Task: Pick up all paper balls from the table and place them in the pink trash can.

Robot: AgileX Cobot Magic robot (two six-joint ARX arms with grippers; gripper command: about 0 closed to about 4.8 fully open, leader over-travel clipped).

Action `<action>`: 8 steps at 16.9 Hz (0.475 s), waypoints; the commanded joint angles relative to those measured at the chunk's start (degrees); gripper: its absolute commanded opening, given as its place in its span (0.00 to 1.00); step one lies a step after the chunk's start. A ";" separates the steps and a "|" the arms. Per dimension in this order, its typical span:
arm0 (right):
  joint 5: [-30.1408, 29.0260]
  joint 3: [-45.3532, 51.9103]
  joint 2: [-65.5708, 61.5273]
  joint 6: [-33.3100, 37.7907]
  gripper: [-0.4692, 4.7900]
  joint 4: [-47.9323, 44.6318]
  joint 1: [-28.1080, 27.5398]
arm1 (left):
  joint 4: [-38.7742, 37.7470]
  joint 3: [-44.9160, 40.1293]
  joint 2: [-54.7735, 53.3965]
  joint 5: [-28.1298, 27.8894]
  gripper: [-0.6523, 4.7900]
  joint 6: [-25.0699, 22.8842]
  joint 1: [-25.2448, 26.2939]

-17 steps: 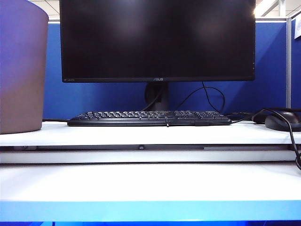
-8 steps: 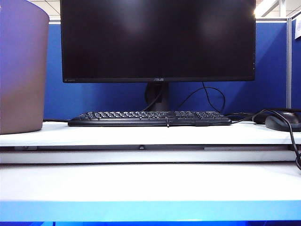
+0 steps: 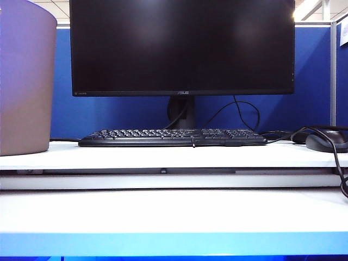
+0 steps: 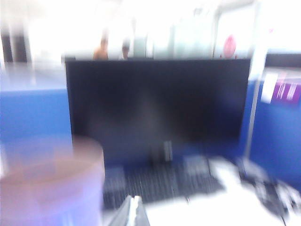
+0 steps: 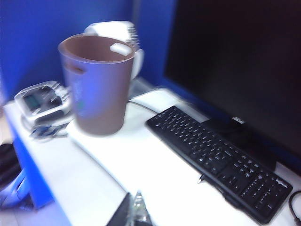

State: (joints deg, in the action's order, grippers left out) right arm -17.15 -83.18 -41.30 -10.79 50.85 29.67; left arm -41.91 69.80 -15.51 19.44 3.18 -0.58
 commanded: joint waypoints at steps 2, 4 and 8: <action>0.52 27.41 14.58 6.93 0.08 -17.88 0.02 | 2.60 -21.44 14.62 -0.13 0.11 6.93 0.09; 0.50 38.10 18.36 7.41 0.08 -30.56 0.02 | 6.23 -27.82 15.28 2.19 0.11 7.80 0.09; 6.64 58.66 18.62 5.81 0.08 -62.34 -0.87 | 27.56 -43.71 15.06 6.25 0.11 8.33 0.09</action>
State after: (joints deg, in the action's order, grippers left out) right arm -13.85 -26.46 -21.69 -4.14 -2.50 29.12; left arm -21.45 28.21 -0.43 25.34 11.42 -0.56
